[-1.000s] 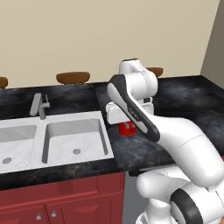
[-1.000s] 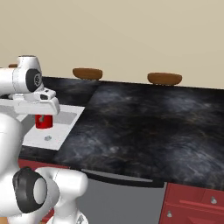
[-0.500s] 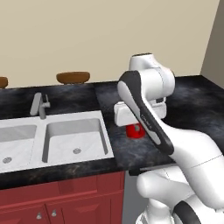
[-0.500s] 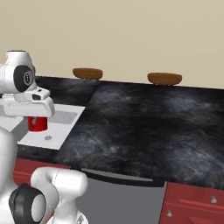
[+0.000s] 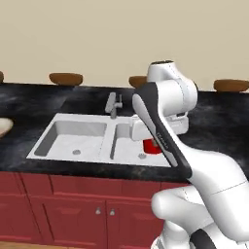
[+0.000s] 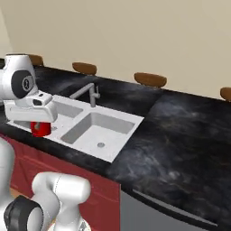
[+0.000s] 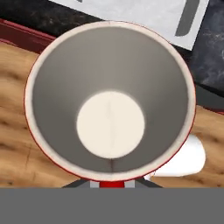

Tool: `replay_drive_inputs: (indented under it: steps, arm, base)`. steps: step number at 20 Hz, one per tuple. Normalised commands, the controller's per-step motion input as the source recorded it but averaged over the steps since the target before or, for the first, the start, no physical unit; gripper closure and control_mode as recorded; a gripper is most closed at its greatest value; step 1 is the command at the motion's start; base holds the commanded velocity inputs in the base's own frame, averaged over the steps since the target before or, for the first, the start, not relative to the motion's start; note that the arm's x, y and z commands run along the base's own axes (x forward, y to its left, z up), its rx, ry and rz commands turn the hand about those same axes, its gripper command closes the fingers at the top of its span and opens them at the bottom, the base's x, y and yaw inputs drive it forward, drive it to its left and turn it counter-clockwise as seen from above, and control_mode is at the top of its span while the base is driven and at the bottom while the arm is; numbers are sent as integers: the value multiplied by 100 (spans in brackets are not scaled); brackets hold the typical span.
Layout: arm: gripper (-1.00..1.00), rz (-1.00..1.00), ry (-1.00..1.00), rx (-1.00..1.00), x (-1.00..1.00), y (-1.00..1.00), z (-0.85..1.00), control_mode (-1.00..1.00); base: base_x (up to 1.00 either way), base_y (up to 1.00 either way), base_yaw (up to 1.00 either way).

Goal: Pick the mug and place it in the sink. Pick the bowl and place it in the open cabinet and then close the cabinet.

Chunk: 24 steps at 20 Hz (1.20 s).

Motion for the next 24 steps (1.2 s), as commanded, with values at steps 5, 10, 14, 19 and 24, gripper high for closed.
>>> replay_drive_inputs:
  steps: [5,10,14,19,24]
  arm:
    - [100,0,0,0,0,0,0,100]
    - [100,0,0,0,0,0,0,100]
    - [100,0,0,0,0,0,0,100]
    - [100,0,0,0,0,0,0,100]
    - [100,0,0,0,0,0,0,100]
  base:
    - [3,0,100]
    - [41,-41,57]
    - [100,37,-27]
    - [82,100,-44]
    - [50,97,-42]
